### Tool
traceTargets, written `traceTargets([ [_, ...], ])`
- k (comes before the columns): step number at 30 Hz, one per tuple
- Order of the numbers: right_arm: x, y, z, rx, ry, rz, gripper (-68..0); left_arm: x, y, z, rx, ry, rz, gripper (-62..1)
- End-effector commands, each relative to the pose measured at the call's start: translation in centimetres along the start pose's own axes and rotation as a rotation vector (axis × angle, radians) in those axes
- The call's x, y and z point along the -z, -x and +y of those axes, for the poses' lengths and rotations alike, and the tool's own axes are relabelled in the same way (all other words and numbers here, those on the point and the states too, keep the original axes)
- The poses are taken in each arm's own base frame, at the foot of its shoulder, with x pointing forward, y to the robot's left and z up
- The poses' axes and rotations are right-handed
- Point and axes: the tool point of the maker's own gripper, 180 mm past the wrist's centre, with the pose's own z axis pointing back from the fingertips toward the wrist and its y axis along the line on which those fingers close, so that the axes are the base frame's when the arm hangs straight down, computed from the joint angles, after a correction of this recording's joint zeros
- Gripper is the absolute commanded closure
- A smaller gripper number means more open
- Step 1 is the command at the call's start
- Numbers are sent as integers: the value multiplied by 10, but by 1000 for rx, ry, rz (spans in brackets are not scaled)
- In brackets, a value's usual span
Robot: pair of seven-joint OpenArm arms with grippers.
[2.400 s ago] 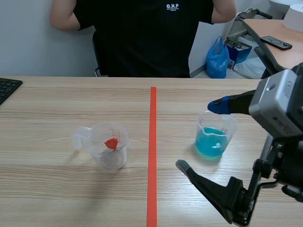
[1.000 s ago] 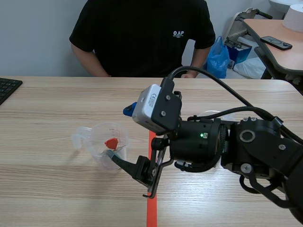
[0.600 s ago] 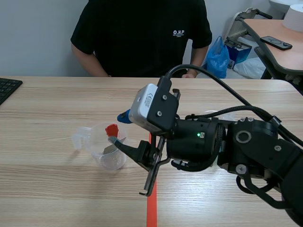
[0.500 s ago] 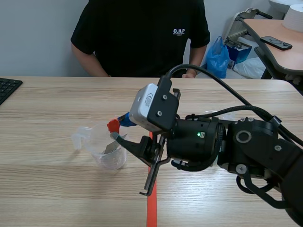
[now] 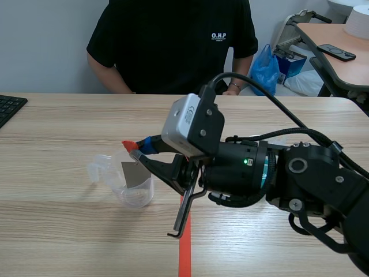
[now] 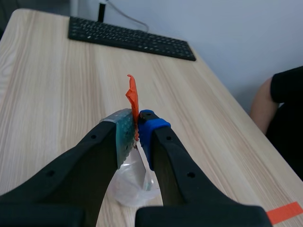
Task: Do the redox reaction experiment.
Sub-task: 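Lift the metal plate out of the left beaker, then move the plate over the blue solution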
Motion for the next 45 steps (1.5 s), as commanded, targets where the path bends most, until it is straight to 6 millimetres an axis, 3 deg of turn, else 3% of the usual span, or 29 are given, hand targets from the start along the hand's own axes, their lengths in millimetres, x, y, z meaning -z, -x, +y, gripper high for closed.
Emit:
traceTargets([
  [1,1,-21,-24,-25,30,-53,-15,1,-8,1,3,-3,-27,-40],
  [15,-8,-82,-60,8,27,-45,-15,1,-8,1,3,-3,-27,-40],
  [23,-37,-108,-85,18,63,5,-15,1,-8,1,3,-3,-28,-40],
  [37,-117,-115,-136,77,163,194,-15,1,-8,1,3,-3,-29,-40],
  [45,-153,-99,-161,141,249,258,-15,1,-8,1,3,-3,-29,-40],
])
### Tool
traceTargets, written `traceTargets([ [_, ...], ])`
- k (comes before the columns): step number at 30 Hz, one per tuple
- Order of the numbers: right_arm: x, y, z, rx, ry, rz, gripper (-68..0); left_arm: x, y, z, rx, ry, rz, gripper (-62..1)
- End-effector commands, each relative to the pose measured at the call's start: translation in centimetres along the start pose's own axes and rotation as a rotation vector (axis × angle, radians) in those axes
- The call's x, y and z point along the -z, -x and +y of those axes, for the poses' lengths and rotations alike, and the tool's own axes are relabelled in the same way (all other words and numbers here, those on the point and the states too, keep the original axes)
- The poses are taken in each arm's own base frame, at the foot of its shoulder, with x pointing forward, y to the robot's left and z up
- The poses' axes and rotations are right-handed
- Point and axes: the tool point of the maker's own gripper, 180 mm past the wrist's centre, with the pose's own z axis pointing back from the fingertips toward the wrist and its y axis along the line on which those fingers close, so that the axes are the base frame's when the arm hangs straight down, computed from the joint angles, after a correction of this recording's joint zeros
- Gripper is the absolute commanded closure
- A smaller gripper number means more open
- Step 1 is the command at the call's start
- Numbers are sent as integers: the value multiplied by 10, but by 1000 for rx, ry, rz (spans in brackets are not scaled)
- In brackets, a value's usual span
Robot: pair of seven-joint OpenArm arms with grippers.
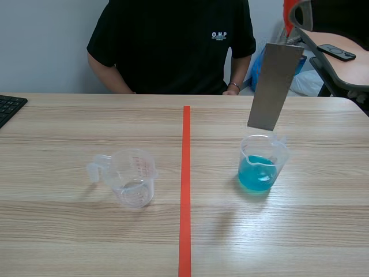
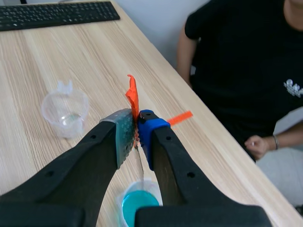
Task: Do the redox reaction experiment.
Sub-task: 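Move the plate over the blue solution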
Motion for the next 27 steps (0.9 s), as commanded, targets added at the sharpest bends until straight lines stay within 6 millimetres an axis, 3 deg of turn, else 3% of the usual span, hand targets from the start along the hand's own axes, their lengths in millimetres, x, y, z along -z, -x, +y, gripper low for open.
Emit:
traceTargets([
  [1,-6,-5,-12,13,23,-22,-15,1,-8,1,3,-3,-29,-40],
  [9,-14,9,-34,91,77,-32,-15,1,-8,1,3,-3,-29,-40],
  [22,-14,10,-35,99,79,-36,-15,2,-9,2,4,-3,-34,-40],
  [27,-14,10,-35,99,79,-35,-15,15,-22,14,38,3,-85,-40],
])
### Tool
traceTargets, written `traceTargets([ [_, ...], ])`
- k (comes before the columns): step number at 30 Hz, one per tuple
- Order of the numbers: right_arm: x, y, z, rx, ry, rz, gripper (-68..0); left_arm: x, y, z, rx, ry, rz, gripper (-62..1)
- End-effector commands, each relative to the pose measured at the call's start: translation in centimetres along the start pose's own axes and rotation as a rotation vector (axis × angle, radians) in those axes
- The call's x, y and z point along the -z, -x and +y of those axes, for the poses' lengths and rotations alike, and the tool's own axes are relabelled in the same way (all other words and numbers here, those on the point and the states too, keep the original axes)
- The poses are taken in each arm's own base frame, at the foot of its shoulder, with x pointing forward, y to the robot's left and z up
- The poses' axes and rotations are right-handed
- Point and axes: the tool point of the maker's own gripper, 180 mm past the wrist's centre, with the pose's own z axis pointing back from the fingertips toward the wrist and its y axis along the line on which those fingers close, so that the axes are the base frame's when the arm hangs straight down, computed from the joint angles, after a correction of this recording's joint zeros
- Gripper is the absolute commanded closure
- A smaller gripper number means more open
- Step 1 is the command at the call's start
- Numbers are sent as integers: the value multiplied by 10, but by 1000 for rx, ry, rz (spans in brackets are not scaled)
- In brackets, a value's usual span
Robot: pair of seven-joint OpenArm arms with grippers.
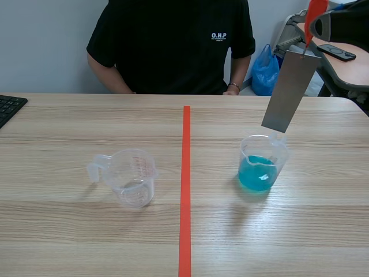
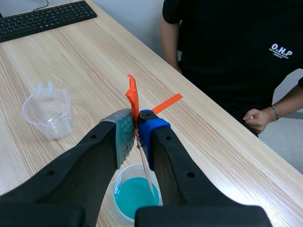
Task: Do the redox reaction experiment.
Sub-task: 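Move the plate over the blue solution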
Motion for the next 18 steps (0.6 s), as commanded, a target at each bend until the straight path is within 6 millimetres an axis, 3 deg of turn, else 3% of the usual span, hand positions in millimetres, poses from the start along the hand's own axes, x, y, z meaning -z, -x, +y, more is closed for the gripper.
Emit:
traceTargets([
  [1,-2,-16,0,-29,-4,-39,-15,14,-21,14,25,-8,-80,-40],
  [9,-2,-16,0,-29,-4,-38,-15,58,-66,63,110,-31,-207,-40],
  [18,-2,-15,0,-29,-4,-35,-15,109,-136,86,118,66,-346,-40],
])
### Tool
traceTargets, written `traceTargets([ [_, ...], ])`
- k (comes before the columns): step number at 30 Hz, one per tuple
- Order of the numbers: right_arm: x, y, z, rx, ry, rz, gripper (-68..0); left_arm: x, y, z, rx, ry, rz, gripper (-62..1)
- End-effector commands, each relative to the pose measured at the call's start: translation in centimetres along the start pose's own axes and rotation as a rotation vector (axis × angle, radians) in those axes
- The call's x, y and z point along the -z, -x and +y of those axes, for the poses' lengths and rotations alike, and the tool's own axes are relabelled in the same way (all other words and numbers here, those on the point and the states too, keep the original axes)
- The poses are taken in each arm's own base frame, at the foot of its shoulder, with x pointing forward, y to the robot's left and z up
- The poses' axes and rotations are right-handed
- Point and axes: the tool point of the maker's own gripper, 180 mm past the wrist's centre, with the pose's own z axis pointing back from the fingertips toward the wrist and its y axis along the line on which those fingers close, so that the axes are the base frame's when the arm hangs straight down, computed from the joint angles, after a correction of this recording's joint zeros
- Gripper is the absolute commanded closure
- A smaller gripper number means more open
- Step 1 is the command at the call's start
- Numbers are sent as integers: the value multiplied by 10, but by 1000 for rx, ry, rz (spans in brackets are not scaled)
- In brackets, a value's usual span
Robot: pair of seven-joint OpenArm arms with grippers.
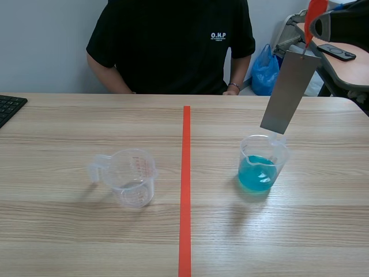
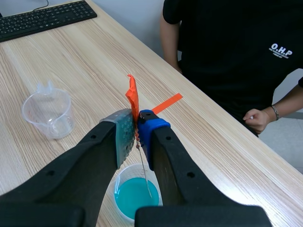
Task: Do the redox reaction experiment.
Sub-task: 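Move the plate over the blue solution, then point at the plate with the left hand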
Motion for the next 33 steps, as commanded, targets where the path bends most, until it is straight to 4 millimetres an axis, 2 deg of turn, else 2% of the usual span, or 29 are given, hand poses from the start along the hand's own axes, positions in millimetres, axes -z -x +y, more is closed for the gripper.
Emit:
traceTargets([
  [1,-2,-15,0,-29,-4,-34,-15,15,-19,5,4,1,-58,-40],
  [4,-2,-15,0,-29,-4,-32,-15,42,-40,9,9,20,-104,-40],
  [11,-2,-14,0,-29,-4,-31,-15,107,-93,-7,9,112,-179,-40],
  [17,-2,-14,0,-29,-4,-29,-15,158,-114,-32,-33,197,-203,-40],
  [26,-2,-14,0,-29,-4,-28,-15,210,-148,-93,-99,398,-255,-40],
  [33,-2,-14,0,-29,-4,-28,-15,230,-177,-141,-125,530,-283,-40],
])
